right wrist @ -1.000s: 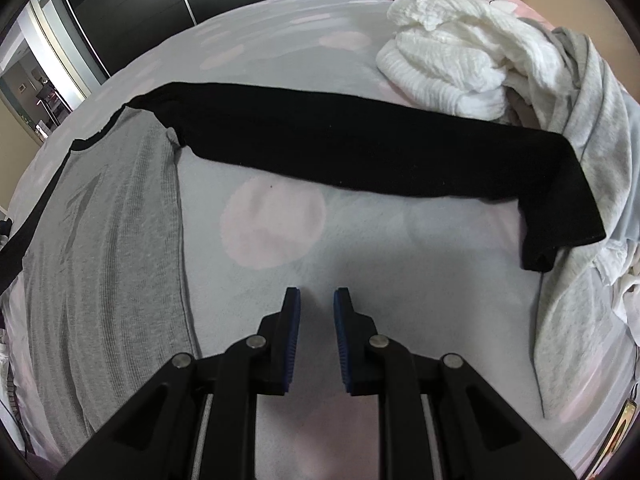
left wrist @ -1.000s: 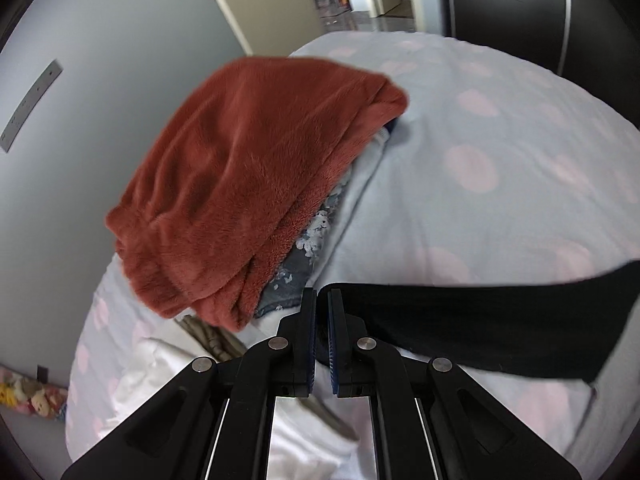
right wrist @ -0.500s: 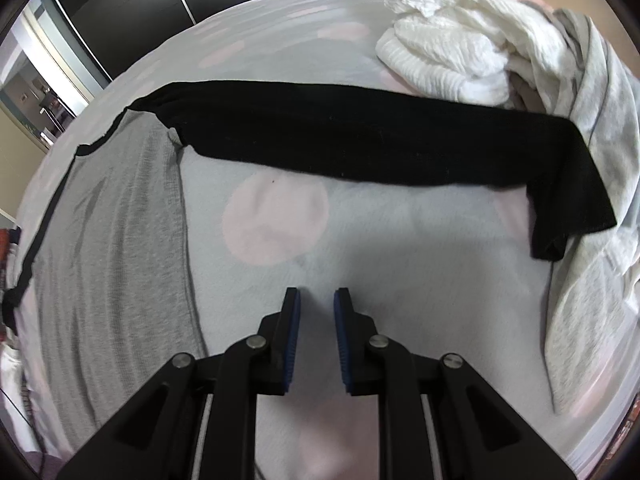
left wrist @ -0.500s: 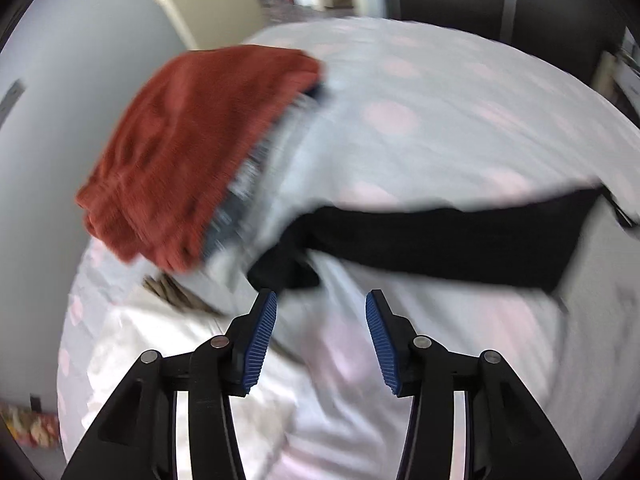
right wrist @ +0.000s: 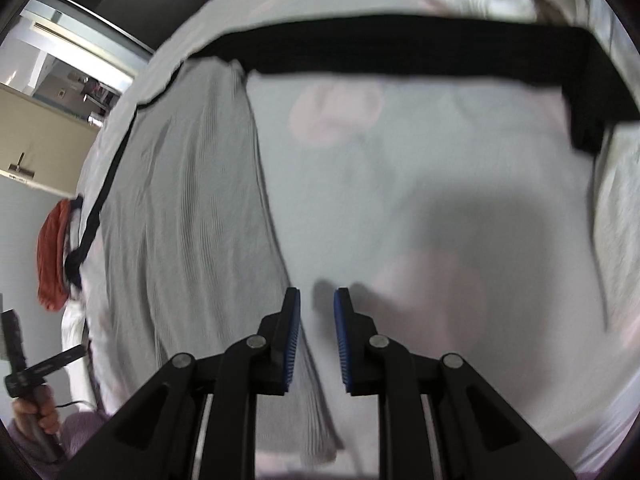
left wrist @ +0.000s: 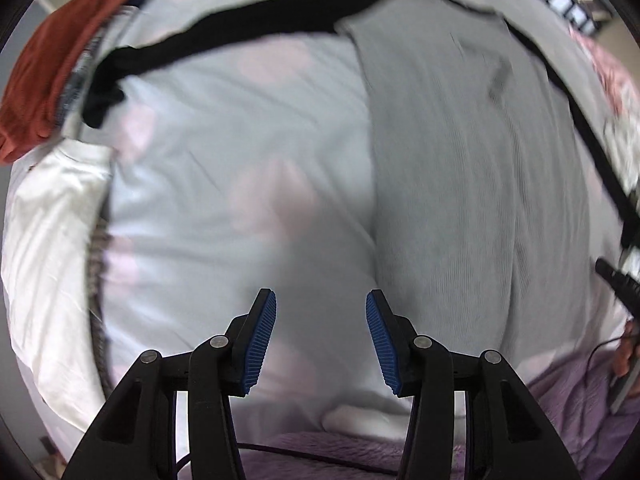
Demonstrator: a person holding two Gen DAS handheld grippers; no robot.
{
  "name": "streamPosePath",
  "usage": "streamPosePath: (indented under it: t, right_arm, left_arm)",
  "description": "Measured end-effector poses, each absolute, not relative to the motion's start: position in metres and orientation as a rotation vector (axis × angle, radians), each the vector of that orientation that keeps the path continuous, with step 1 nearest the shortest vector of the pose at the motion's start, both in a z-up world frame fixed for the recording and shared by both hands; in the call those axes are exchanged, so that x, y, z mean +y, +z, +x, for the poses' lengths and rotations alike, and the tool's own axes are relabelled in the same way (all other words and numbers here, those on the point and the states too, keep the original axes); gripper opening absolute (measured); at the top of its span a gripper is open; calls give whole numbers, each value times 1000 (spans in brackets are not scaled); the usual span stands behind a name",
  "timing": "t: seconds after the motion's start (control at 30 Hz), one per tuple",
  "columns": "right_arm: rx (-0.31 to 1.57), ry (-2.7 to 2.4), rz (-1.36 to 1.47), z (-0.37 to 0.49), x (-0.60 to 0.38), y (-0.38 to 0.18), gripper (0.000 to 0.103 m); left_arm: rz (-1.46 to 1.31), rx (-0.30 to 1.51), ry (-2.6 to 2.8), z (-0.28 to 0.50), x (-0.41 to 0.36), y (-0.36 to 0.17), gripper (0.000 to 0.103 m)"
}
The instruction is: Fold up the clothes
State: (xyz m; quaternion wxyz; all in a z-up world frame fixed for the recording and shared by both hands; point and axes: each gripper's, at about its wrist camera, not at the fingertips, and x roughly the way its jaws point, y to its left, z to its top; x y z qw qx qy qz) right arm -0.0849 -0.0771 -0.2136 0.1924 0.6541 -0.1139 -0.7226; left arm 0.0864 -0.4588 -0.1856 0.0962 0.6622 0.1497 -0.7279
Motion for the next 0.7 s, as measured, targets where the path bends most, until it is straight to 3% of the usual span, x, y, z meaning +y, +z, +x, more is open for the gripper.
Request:
streamPosePath:
  t: [0.3,0.6,0.7]
  right_arm:
    - [-430,-1937,1926,-55,-59,-214,17]
    - [-280,-1941,1929,-40,-80,-211,17]
    - [-273,-1930,1933,-39,-85,-212,17]
  left_arm:
    - [2039,476,-2056,90,-430,-215,49]
    - [2058,388,-2125,74,-386,-221,49]
    - [2058,467,-2191,77,-385,-216,49]
